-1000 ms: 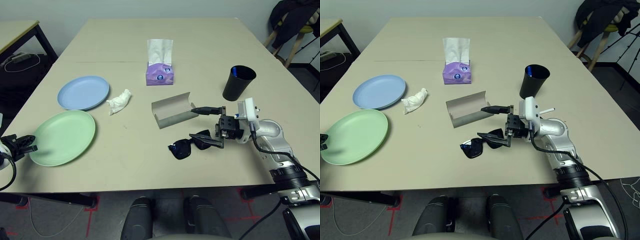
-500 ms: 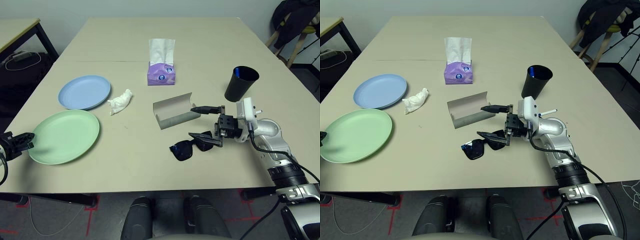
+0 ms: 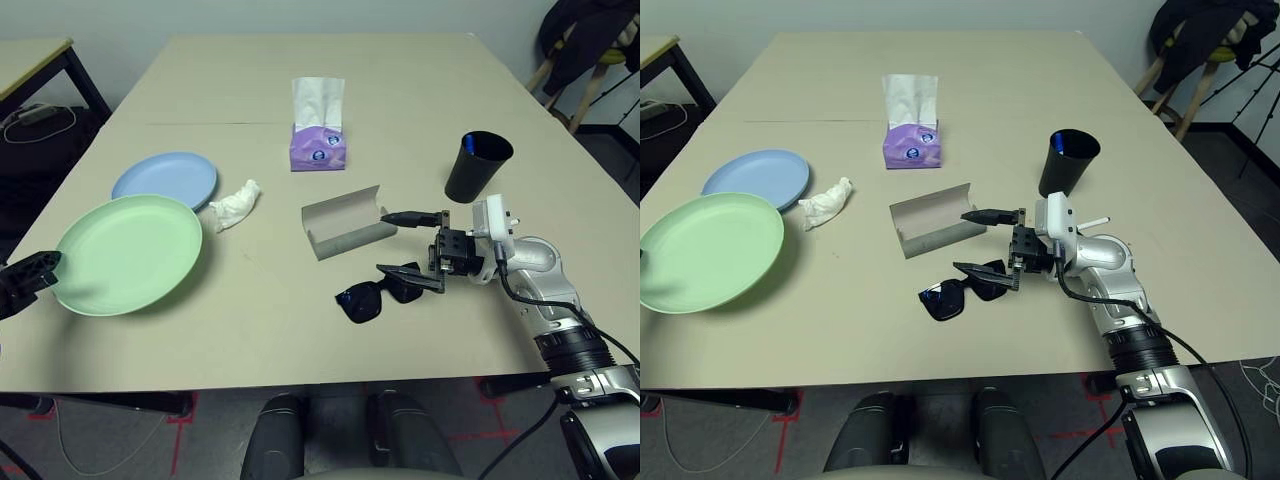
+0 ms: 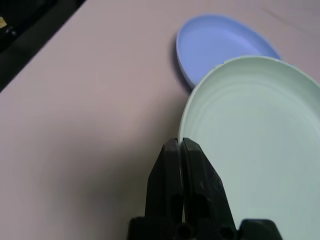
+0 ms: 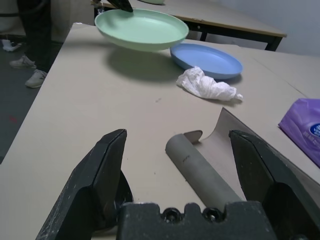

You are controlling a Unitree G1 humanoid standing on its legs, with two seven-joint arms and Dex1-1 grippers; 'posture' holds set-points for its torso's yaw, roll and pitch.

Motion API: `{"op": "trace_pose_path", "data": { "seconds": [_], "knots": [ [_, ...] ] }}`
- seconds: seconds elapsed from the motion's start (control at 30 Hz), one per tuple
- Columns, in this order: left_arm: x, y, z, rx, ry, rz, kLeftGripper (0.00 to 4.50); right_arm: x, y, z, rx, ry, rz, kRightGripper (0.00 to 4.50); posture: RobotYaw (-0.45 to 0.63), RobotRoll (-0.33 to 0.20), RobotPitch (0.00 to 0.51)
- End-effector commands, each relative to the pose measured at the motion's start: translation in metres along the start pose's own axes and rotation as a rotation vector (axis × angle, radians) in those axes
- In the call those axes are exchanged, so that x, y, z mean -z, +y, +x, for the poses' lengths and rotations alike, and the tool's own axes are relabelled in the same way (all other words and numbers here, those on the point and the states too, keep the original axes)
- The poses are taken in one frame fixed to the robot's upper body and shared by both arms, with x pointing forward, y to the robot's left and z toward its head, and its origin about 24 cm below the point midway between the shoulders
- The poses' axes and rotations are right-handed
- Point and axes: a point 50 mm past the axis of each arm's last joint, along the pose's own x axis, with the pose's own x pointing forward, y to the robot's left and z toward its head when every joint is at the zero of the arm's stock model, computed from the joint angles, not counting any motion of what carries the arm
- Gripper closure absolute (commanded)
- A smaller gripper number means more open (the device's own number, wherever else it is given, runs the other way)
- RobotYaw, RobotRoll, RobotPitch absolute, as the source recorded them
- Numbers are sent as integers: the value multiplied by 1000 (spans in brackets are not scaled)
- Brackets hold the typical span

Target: Organize and tidy the items on the table.

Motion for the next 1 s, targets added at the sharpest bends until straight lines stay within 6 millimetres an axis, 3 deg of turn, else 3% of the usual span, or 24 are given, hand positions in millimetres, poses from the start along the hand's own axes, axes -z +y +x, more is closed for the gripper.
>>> {"op": "trace_pose_path", "data": {
  "seconds": [0.03, 0.27, 0.43, 0.87, 1.0],
  "knots": [
    [-4, -13, 27, -29, -57, -17, 4481, 0, -2, 0, 18, 1, 3, 0, 150, 0, 109],
    [-9, -54, 87, -90, -174, -93, 4481, 1, -2, 8, 27, -18, 13, 0, 153, 0, 103],
    [-5, -61, 111, -159, -179, -102, 4481, 1, 1, 10, 25, -23, 13, 0, 132, 0, 97],
    [-10, -56, 131, -316, -211, -141, 4481, 0, 8, 10, 39, -28, 16, 0, 104, 0, 87],
    [-4, -63, 135, -271, -188, -135, 3373, -1, 7, 9, 52, -27, 12, 0, 104, 0, 78]
  ]
}}
